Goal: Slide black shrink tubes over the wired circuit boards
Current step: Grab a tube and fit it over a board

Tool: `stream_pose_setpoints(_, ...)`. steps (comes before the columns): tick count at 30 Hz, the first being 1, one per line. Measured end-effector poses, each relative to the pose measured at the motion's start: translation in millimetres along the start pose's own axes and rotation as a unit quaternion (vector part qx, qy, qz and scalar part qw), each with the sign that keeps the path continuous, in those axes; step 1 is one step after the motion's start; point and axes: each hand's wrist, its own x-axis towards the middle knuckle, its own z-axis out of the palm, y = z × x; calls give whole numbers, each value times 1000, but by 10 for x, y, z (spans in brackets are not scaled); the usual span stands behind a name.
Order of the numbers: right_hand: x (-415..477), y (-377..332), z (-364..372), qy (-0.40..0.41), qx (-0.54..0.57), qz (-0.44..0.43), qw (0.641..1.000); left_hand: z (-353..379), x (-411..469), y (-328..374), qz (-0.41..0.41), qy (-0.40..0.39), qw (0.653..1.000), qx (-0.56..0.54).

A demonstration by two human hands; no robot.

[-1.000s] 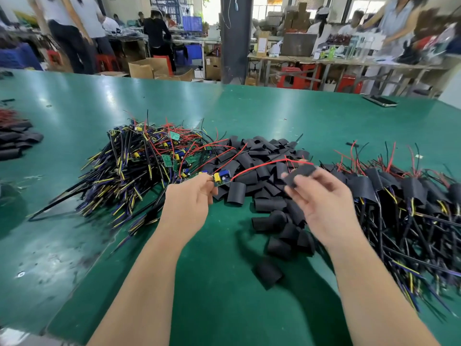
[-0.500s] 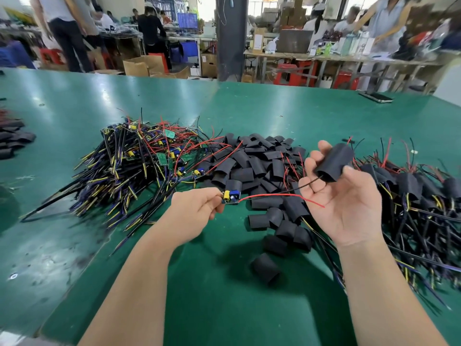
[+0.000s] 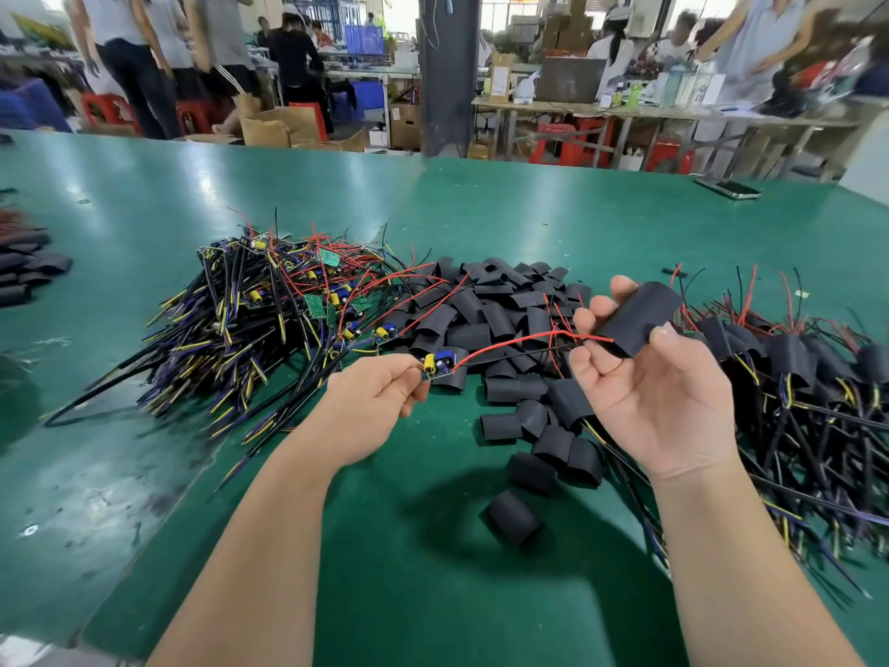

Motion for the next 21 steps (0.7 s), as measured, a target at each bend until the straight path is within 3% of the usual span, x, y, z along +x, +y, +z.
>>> stream_pose_setpoints(9,1,34,78,22,15,-7,1000,-5,10,19,-18,8,1000,16)
stream_pose_setpoints(13,13,42,70,16,-54,-13,998,-2,6,31,-30,11,999,15)
stream_pose_setpoints(21,46,371,128,112,-221,-11,969,78,-18,105,15,27,999,-15)
